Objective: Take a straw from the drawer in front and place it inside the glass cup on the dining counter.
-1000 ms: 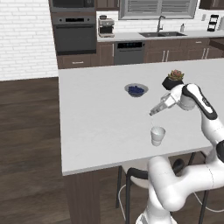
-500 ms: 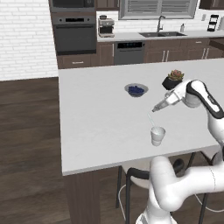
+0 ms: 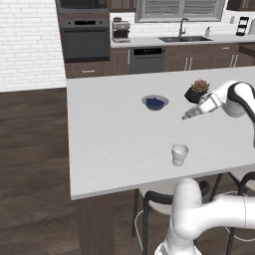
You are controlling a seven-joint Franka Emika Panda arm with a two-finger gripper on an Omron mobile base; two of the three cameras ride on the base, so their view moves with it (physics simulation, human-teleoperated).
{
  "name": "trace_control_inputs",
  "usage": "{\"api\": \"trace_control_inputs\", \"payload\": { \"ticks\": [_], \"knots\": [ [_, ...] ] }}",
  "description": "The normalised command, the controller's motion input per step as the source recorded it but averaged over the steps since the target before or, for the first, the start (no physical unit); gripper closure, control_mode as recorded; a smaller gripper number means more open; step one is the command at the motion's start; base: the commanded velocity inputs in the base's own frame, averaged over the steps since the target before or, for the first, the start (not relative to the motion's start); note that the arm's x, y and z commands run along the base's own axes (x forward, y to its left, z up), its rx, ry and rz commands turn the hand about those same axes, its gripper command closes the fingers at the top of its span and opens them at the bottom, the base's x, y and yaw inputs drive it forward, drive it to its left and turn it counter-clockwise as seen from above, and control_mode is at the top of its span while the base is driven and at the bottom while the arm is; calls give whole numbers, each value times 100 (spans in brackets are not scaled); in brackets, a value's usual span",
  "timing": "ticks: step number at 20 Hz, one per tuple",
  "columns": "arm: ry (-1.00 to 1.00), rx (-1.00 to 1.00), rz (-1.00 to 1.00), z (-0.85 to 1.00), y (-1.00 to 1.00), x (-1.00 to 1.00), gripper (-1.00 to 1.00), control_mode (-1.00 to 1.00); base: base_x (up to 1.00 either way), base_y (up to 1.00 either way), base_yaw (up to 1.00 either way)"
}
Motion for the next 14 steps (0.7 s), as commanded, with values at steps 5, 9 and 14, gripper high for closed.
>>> {"api": "trace_control_inputs", "payload": {
  "ticks": [5, 9, 14],
  "knots": [
    [-16, 0, -13, 73, 16, -68, -100, -100, 0, 0, 0],
    [-7, 0, -19, 48, 34, -46, -100, -100, 0, 0, 0],
    [-1, 0, -22, 20, 47, -34, -100, -100, 0, 0, 0]
  ]
}}
